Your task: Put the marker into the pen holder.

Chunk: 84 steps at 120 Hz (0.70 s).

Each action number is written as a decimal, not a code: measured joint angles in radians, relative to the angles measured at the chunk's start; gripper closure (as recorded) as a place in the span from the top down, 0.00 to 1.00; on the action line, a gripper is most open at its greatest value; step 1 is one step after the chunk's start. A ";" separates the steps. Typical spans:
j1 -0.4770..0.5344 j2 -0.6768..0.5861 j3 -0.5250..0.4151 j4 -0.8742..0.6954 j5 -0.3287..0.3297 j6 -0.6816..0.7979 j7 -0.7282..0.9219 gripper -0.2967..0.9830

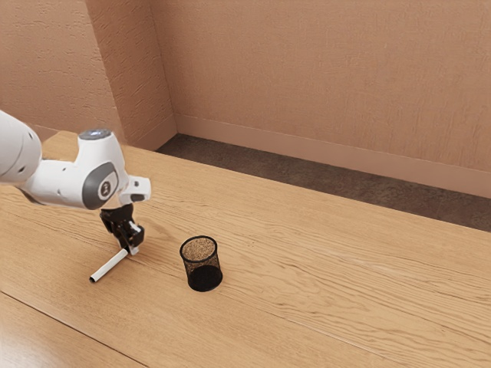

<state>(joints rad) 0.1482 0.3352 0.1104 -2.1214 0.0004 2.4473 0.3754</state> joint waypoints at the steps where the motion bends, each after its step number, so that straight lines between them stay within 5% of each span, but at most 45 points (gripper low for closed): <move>1: 0.000 -0.001 0.000 -0.002 0.000 0.003 0.002 0.38; 68: 0.010 -0.011 -0.002 -0.061 -0.001 0.136 0.067 0.22; 84: -0.019 -0.117 -0.006 -0.061 0.006 0.090 0.063 0.19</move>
<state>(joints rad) 0.1292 0.2181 0.1045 -2.1821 0.0059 2.5372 0.4386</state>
